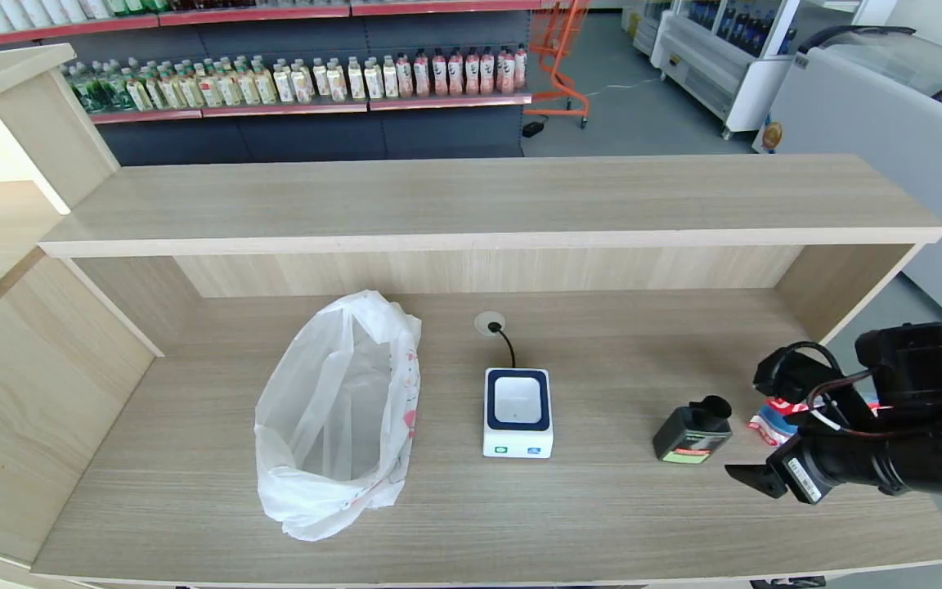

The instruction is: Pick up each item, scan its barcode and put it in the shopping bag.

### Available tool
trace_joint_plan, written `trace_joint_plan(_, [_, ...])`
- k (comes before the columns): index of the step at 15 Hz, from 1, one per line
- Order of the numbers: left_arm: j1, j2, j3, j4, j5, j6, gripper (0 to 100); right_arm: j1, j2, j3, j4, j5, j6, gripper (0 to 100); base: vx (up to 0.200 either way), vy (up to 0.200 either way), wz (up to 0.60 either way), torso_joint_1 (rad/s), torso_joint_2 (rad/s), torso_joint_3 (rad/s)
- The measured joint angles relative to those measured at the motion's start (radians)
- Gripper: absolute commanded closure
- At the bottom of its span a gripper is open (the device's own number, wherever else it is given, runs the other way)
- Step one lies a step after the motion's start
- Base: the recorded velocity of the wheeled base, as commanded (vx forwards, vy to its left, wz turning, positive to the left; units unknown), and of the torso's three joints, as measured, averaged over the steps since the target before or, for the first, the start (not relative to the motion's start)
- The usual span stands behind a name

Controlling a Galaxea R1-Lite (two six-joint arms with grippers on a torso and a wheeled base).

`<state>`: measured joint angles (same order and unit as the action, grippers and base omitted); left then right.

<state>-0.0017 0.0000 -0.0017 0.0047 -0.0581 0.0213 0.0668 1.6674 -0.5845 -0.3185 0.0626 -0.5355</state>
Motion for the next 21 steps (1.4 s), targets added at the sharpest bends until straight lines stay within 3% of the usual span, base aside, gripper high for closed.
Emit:
trace_joint_plan(5, [0.0,0.0,0.0,0.0,0.0,0.0,0,0.054,0.12,-0.017,-0.168,0.0,-0.001,0,0.0,0.0,0.0,0.0,0.0,0.0])
trace_joint_plan(14, [0.0,0.0,0.0,0.0,0.0,0.0,0,0.154,0.261,-0.091,-0.24,-0.008,-0.003,0,0.0,0.0,0.0,0.0,0.0,0.0])
trace_joint_plan(19, [0.0,0.0,0.0,0.0,0.0,0.0,0,0.166,0.323,-0.115,-0.283,-0.024,-0.003,0,0.0,0.0,0.0,0.0,0.0,0.0])
trace_joint_plan(20, [0.0,0.0,0.0,0.0,0.0,0.0,0,0.166,0.334,-0.127,-0.285,-0.024,-0.003,100,0.0,0.0,0.0,0.0,0.0,0.0])
trace_joint_plan(21, [0.0,0.0,0.0,0.0,0.0,0.0,0,0.168,0.343,-0.136,-0.285,-0.024,-0.002,100,0.0,0.0,0.0,0.0,0.0,0.0])
